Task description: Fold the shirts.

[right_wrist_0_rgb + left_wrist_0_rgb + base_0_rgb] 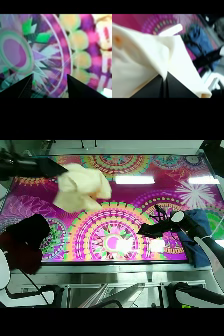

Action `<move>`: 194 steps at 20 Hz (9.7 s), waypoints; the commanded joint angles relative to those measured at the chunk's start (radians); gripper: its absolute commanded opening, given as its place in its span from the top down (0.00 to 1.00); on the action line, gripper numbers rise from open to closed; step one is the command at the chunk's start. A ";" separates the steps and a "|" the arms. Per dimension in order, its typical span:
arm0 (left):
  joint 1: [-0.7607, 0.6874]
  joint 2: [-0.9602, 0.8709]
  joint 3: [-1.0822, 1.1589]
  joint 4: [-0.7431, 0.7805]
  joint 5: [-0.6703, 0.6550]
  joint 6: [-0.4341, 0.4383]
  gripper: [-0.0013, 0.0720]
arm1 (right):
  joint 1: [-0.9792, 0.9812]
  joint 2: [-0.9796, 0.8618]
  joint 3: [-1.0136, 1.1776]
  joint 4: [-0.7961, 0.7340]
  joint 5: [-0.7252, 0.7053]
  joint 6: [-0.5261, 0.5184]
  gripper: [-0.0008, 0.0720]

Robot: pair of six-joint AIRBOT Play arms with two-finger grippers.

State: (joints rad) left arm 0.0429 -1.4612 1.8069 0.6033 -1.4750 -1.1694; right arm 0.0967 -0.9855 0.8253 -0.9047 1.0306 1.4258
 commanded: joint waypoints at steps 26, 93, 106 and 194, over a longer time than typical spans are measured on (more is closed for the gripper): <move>0.107 -0.053 -0.789 0.334 0.330 -0.011 0.04 | 0.010 -0.285 0.030 0.639 -0.230 -0.569 0.33; 0.056 -0.124 -0.301 0.323 -0.135 -0.235 0.10 | -0.023 -0.418 0.536 0.072 0.082 -0.488 0.97; 0.105 0.327 -1.320 0.371 0.279 -0.203 0.10 | -0.023 -0.401 0.536 0.000 0.087 -0.430 0.97; 0.258 0.494 0.132 0.112 0.090 -0.161 0.96 | -0.434 0.212 1.181 0.198 0.245 -0.476 0.97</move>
State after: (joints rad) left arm 0.3599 -0.9211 2.0251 0.7090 -1.3499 -1.3521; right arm -0.3370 -0.6853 1.9892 -0.7872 1.2037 0.9699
